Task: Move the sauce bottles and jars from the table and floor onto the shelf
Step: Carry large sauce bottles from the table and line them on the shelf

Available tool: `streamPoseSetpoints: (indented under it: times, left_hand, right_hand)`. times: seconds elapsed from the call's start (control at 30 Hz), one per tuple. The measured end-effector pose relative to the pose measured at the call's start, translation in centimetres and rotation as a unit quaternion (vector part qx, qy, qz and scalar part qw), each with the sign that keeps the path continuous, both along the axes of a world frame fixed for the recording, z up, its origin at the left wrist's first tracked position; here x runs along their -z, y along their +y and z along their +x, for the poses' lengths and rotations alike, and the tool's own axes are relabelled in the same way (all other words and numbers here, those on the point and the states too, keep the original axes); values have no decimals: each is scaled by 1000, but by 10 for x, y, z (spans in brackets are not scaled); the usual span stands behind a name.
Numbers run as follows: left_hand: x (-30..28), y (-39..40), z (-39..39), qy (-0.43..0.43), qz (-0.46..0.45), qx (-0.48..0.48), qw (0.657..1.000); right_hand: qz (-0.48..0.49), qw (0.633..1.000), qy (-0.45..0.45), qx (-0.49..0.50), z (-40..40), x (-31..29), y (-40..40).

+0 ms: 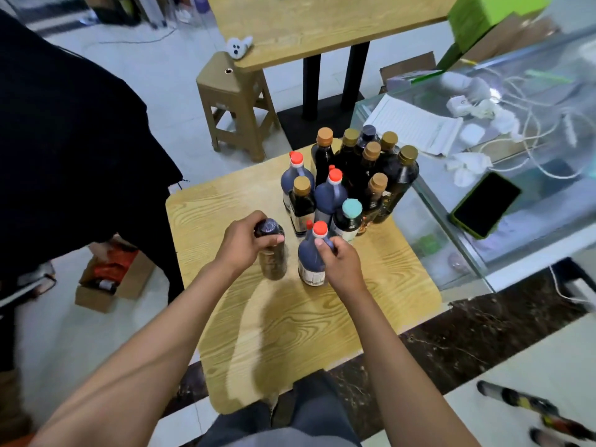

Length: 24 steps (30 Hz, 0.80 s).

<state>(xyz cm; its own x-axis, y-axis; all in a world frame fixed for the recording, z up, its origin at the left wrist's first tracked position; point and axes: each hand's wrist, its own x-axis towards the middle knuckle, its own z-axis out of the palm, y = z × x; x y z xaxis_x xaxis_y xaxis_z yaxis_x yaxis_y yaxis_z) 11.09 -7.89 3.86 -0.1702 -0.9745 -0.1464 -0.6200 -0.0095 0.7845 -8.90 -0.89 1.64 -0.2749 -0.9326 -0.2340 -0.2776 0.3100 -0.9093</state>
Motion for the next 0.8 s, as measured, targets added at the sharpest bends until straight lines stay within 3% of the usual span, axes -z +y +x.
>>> streamPoseSetpoints:
  times: [0.17, 0.5, 0.8]
  left_hand:
    - [-10, 39, -6, 84, 16, 38, 996]
    - [-66, 132, -67, 237, 40, 180, 954]
    - [-127, 249, -182, 238, 40, 350, 905]
  right_hand:
    - [-14, 998, -31, 47, 4, -24, 57]
    - [-53, 952, 0, 303, -10, -94, 199]
    - [-89, 887, 9, 454, -62, -155, 344]
